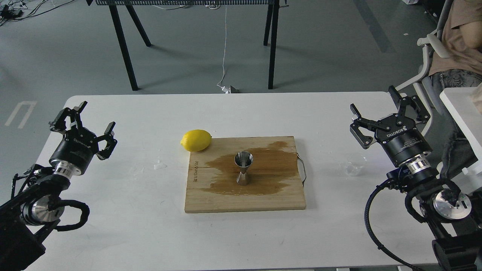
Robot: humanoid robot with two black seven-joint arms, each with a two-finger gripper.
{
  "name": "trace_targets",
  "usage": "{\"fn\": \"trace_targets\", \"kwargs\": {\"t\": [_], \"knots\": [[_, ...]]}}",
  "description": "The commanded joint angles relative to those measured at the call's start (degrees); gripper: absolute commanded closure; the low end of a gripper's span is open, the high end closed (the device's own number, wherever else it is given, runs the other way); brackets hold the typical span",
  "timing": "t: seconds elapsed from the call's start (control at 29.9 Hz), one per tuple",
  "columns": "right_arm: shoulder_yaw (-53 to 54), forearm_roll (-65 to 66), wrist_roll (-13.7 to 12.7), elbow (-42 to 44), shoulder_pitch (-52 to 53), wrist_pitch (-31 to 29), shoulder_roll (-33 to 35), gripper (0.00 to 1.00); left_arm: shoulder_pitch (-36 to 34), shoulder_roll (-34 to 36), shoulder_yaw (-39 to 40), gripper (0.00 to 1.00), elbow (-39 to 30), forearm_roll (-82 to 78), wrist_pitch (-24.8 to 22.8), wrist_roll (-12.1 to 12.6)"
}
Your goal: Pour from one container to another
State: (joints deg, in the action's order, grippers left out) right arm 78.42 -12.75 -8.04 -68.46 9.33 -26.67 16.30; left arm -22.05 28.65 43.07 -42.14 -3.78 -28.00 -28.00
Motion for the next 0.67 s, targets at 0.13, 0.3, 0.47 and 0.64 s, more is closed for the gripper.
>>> {"fn": "trace_targets", "kwargs": {"t": [0.13,0.3,0.47,0.64], "knots": [[-1.59,-0.09,-0.05,6.23,2.97,-1.33,-1.0,0.03,-0.18,0.53,0.18,0.1,-0.66,0.0,0.0,0.0],[-2.13,-0.09,0.04,6.23,2.88,-1.33,-1.7,0.03,-0.36,0.61,1.05,0.1,-0.84,0.0,0.0,0.0],[-1.95,-0.09,0.66,7.28,2.97,-1.33,-3.02,0.02,-0.62,0.7,1.06,0.1,-0.93,0.35,0.0,0.0],[-1.95,-0.09,1.45,7.64,2.97,-1.33,-3.46,0.02,-0.71,0.7,1.06,0.1,-0.93,0.36,0.0,0.0]]}}
